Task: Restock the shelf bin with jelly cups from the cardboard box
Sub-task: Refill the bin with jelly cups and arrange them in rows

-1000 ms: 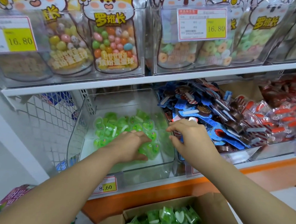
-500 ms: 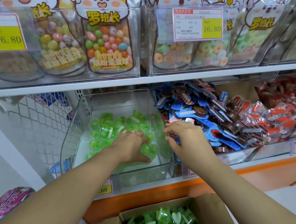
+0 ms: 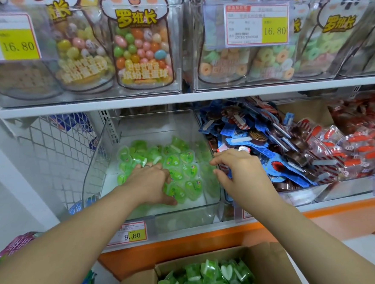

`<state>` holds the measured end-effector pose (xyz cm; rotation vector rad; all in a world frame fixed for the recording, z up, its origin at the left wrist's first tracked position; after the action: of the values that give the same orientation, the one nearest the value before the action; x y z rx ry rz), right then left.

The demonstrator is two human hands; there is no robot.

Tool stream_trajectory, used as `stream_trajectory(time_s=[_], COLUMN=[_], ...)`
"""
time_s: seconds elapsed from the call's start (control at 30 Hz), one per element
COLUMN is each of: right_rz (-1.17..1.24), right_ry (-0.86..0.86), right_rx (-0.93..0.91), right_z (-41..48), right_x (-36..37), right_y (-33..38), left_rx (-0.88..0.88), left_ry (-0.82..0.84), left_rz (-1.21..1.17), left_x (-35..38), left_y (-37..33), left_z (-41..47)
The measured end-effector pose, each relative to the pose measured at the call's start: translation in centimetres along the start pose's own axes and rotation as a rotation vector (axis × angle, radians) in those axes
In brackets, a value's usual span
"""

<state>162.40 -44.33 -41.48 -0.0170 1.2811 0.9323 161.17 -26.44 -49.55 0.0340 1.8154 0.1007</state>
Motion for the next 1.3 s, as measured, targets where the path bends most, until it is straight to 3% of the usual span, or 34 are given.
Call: stream_trajectory(time_s=[0.43,0.63,0.73,0.93,1.07,1.23,1.3], right_rz=[-0.017,-0.026,-0.018,-0.032,-0.015,-0.013,-0.008], right_ry=[-0.002,0.002,0.001,0.0,0.002,0.0,-0.017], right_rx=[-0.005,-0.006,-0.006,-0.019,-0.031,-0.018,-0.017], right_z=[0.0,0.0,0.0,0.2,0.2,0.6,0.7], right_x=[0.0,0.0,0.1,-0.1,-0.2,-0.7,-0.7], right_y=[0.1,0.1,0.1,0.1,0.2,0.0,-0.1], left_rx=[0.023,0.248,0.276,0.246,0.218,0.023,-0.072], left_ry=[-0.058,-0.127,-0.109,-0.129,-0.126,-0.355,-0.372], left_rz=[-0.075,-0.076,-0.029,0.004,-0.106,-0.09,-0.037], left_x=[0.0,-1.1,-0.7,-0.5,-0.8,-4.8,-5.5], left_y=[0.1,-3.2,-4.0,-4.4,-3.6,-0.3,0.6], left_z=[-0.2,0.1,0.9,1.8,1.6,3.4,4.8])
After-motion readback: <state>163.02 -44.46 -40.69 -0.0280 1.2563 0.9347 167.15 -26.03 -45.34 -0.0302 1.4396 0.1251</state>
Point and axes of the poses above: each hand's wrist, its own z-axis towards the middle knuckle, its own x-axis out of the palm, y = z × x, the point moved 9 cm from there along z, towards the middle knuckle, and after that the axes turned 2 degrees about y, right-handed, at the moved point
